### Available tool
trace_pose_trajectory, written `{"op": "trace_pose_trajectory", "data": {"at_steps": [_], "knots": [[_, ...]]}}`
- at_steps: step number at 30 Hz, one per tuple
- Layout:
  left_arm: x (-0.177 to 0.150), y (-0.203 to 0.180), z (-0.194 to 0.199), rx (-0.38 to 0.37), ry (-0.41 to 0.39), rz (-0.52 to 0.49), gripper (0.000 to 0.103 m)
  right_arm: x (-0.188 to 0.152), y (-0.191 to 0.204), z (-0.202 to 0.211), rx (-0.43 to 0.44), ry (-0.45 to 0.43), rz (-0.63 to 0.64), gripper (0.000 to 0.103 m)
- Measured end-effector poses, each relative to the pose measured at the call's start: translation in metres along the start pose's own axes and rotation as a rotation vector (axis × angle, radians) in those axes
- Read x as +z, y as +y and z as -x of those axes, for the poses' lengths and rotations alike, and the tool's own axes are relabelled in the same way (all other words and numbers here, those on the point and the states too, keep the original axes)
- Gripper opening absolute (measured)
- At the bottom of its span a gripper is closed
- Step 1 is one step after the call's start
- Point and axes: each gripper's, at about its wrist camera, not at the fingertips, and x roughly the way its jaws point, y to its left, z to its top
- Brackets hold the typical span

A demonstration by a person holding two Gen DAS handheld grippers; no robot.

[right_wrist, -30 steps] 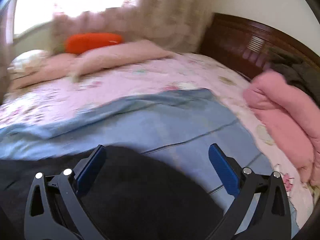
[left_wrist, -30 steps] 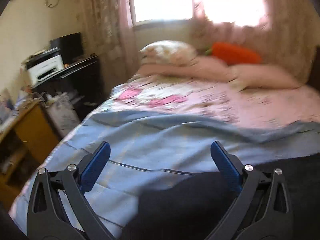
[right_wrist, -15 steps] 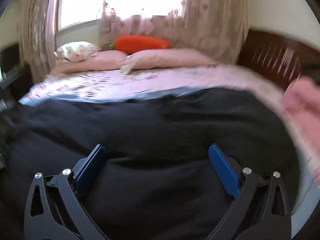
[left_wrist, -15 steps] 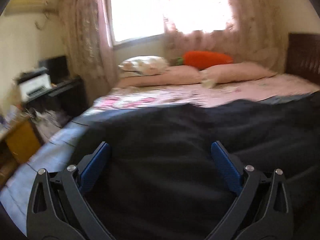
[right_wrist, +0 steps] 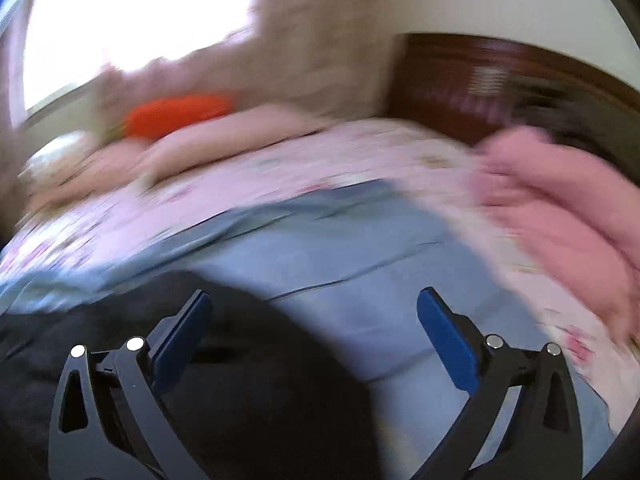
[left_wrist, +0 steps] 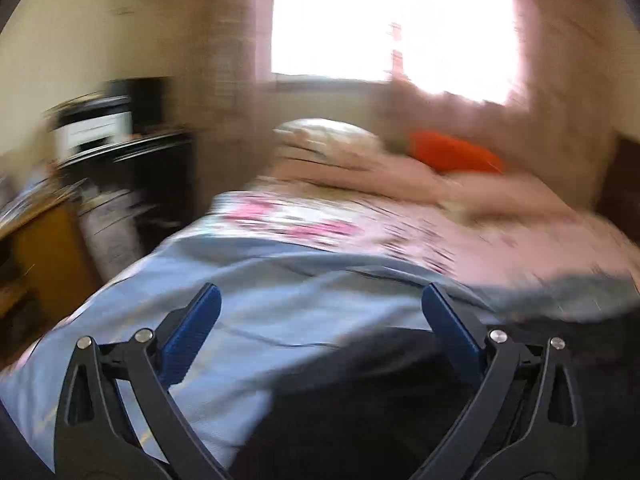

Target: Fold large clothes

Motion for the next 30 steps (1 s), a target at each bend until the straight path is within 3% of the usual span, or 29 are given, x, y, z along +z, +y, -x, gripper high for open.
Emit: {"op": "trace_pose_trajectory", "data": {"at_steps": [1, 3, 4, 6, 8, 10, 12, 16, 18, 19, 21, 24, 26, 28, 30], "knots": [[-0.003, -0.012, -0.013, -0.018, 0.023, -0.039, 0.101, 0.0, 0.018, -0.013, 0.025, 0.038, 0.052, 0.102], [-0.016, -0.02, -0.037, 0.014, 0.064, -0.076, 0.101, -0.004, 0.046, -0.049, -0.072, 0.078, 0.187, 0.102], [-0.029, -0.016, -0.061, 0.05, 0.127, -0.079, 0.101, -0.004, 0.045, -0.055, -0.07, 0.085, 0.186, 0.102], [-0.045, 0.012, -0.097, -0.002, 0.258, 0.086, 0.101, -0.003, 0.014, -0.072, 0.039, 0.113, -0.017, 0.102], [-0.051, 0.033, -0.109, -0.02, 0.287, 0.212, 0.101, -0.012, -0.028, -0.09, 0.124, 0.169, -0.25, 0.102], [-0.063, 0.047, -0.119, 0.016, 0.319, 0.279, 0.101, -0.026, -0.052, -0.093, 0.129, 0.169, -0.373, 0.102], [-0.076, 0.052, -0.125, -0.002, 0.357, 0.316, 0.101, -0.038, -0.05, -0.092, 0.116, 0.174, -0.316, 0.102], [-0.079, 0.045, -0.127, 0.032, 0.391, 0.253, 0.101, -0.037, -0.037, -0.092, 0.045, 0.212, -0.266, 0.102], [-0.061, 0.041, -0.113, 0.091, 0.365, 0.186, 0.101, -0.022, -0.03, -0.073, -0.081, 0.261, -0.266, 0.102], [-0.042, 0.046, -0.087, 0.108, 0.31, 0.179, 0.101, -0.016, -0.026, -0.059, -0.119, 0.259, -0.276, 0.102], [-0.007, 0.058, -0.046, 0.111, 0.242, 0.196, 0.101, 0.007, -0.011, 0.001, -0.142, 0.174, -0.272, 0.102], [0.085, 0.069, 0.036, 0.195, 0.148, 0.112, 0.101, 0.068, 0.021, 0.101, -0.174, 0.027, -0.138, 0.102], [0.135, 0.063, 0.076, 0.173, 0.137, 0.056, 0.101, 0.111, 0.04, 0.157, -0.193, 0.018, -0.054, 0.102], [0.188, 0.048, 0.134, 0.124, 0.104, -0.019, 0.101, 0.146, 0.057, 0.212, -0.298, 0.028, 0.018, 0.102], [0.223, 0.035, 0.174, 0.093, 0.095, -0.066, 0.101, 0.171, 0.074, 0.268, -0.556, -0.006, 0.038, 0.102]]}}
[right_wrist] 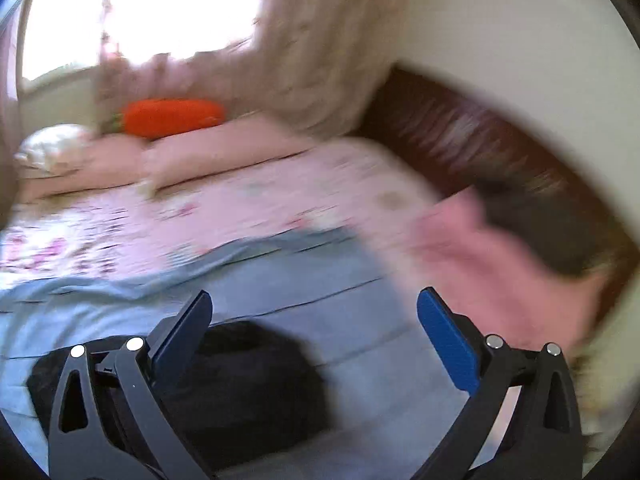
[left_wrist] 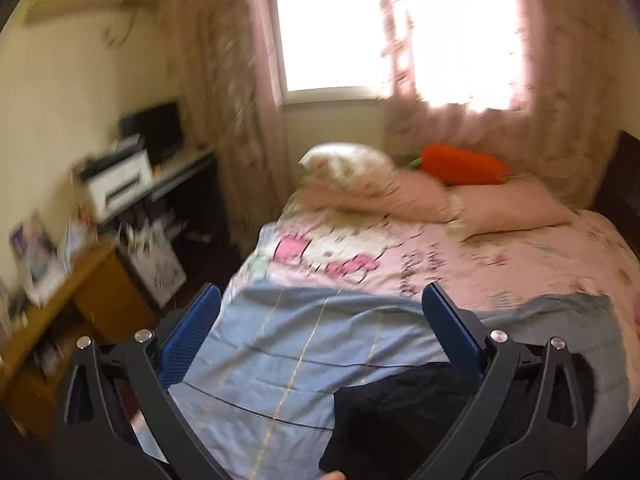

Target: Fold large clothes

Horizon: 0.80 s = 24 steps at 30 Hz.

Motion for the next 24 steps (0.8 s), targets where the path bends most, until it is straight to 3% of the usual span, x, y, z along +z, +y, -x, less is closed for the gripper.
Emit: {"op": "trace_pose_trajectory", "data": {"at_steps": [1, 2, 3, 4, 5, 7, 10, 11, 14, 17, 20, 24], "knots": [[0.016, -0.005, 0.025, -0.034, 0.016, -0.01, 0.101, 0.008, -0.004, 0.021, -0.099, 0.01, 0.016, 0.102], [0.025, -0.009, 0.044, -0.059, 0.024, -0.011, 0.101, 0.015, -0.009, 0.044, -0.139, 0.034, 0.082, 0.102], [0.03, -0.013, 0.06, -0.075, 0.035, -0.017, 0.101, 0.017, -0.011, 0.06, -0.092, 0.052, 0.145, 0.102], [0.032, -0.02, 0.078, -0.088, 0.058, -0.03, 0.101, 0.015, -0.016, 0.081, 0.06, 0.072, 0.221, 0.102], [0.029, -0.026, 0.089, -0.096, 0.075, -0.053, 0.101, 0.011, -0.02, 0.091, 0.153, 0.094, 0.243, 0.102], [0.014, -0.041, 0.109, -0.091, 0.131, -0.107, 0.101, -0.003, -0.032, 0.109, 0.279, 0.162, 0.211, 0.102], [-0.021, -0.057, 0.129, -0.111, 0.238, -0.119, 0.101, -0.038, -0.054, 0.123, 0.612, 0.256, 0.123, 0.102], [-0.032, -0.061, 0.134, -0.108, 0.257, -0.122, 0.101, -0.045, -0.06, 0.124, 0.653, 0.269, 0.095, 0.102], [-0.065, -0.078, 0.139, -0.117, 0.301, -0.123, 0.101, -0.067, -0.083, 0.121, 0.687, 0.244, 0.043, 0.102], [-0.091, -0.098, 0.138, -0.12, 0.355, -0.143, 0.101, -0.082, -0.086, 0.114, 0.691, 0.235, 0.092, 0.102], [-0.107, -0.107, 0.136, -0.157, 0.391, -0.124, 0.101, -0.095, -0.087, 0.102, 0.727, 0.272, 0.088, 0.102], [-0.118, -0.111, 0.13, -0.18, 0.432, -0.091, 0.101, -0.1, -0.079, 0.083, 0.712, 0.286, 0.108, 0.102]]}}
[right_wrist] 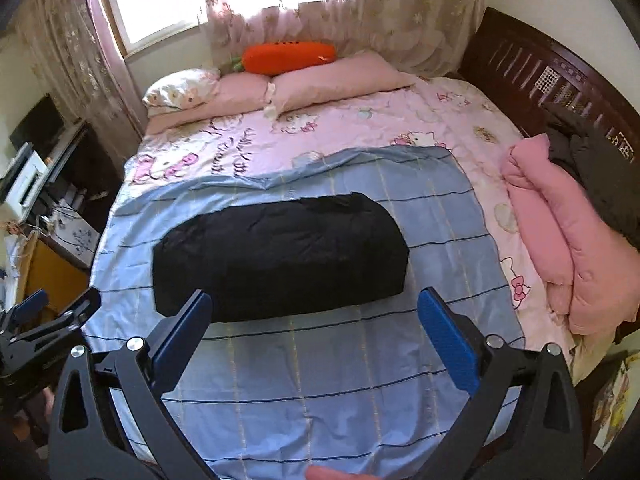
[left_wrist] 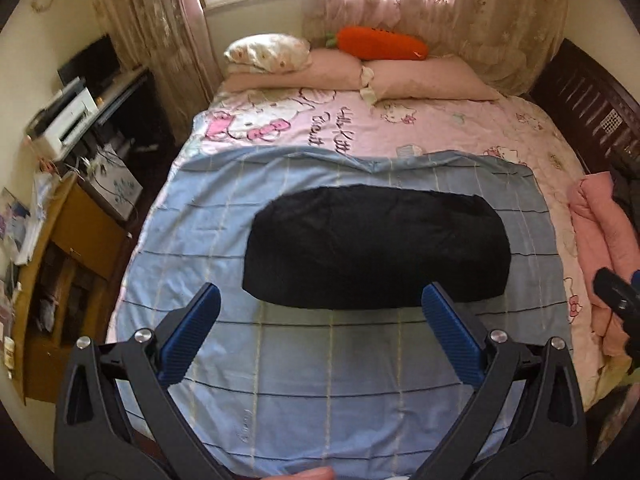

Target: Fold large clothes

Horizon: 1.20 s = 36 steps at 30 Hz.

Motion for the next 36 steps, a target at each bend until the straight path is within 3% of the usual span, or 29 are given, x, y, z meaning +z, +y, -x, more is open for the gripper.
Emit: {"op": "trace_pose_trajectory", "data": {"at_steps": [5, 16, 36], "knots": [[0.0, 0.002, -0.002, 0.047, -0.015, -0.008, 0.101, 0.003, 0.002, -0.018, -0.011, 0.024, 0.017, 0.102], [0.007, 0.025, -0.012, 0.018, 0.022, 0.03, 0.101, 0.013, 0.024, -0.041, -0.036, 0.025, 0.118, 0.102], [0.013, 0.025, -0.022, 0.035, 0.021, 0.03, 0.101, 0.015, 0.016, -0.053, -0.058, 0.062, 0.105, 0.102]]}}
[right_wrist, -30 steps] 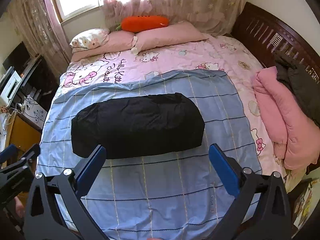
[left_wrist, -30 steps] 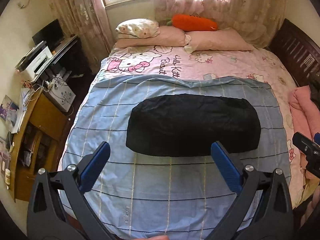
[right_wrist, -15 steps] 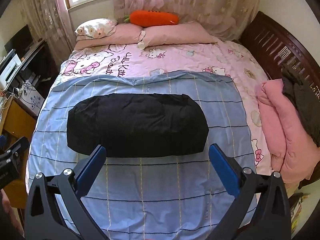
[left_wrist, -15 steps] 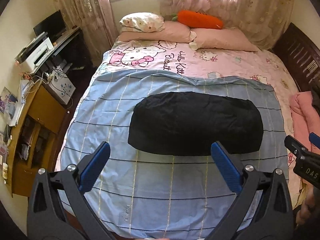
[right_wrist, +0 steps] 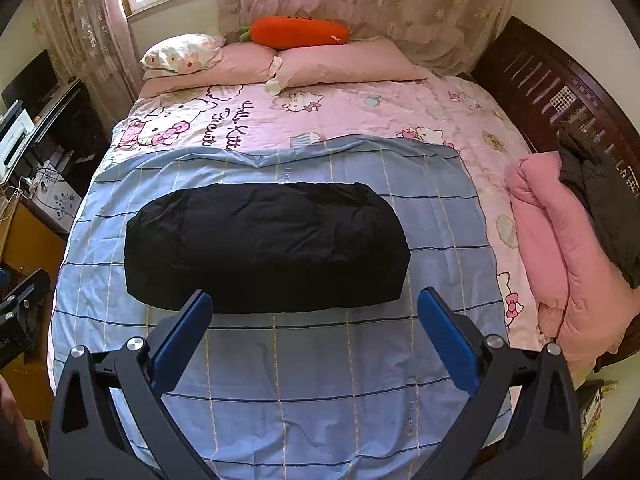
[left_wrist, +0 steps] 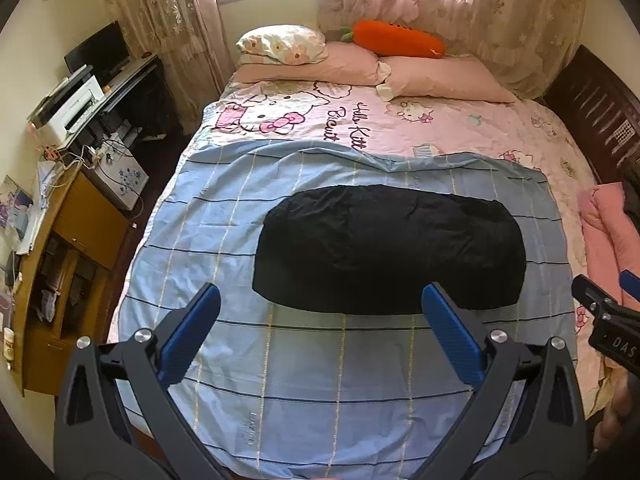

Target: Fold large clothes

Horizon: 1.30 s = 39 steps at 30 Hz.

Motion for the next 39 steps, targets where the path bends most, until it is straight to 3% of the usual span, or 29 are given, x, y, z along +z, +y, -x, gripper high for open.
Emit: {"op": "trace_pose_trajectory", "data": {"at_steps": [39], "knots": [[-0.0044, 0.0037, -0.0026, 0.0, -0.008, 0.025, 0.101, -0.0017, -0.0028, -0.0006, -0.004, 0.005, 0.002, 0.102]]}}
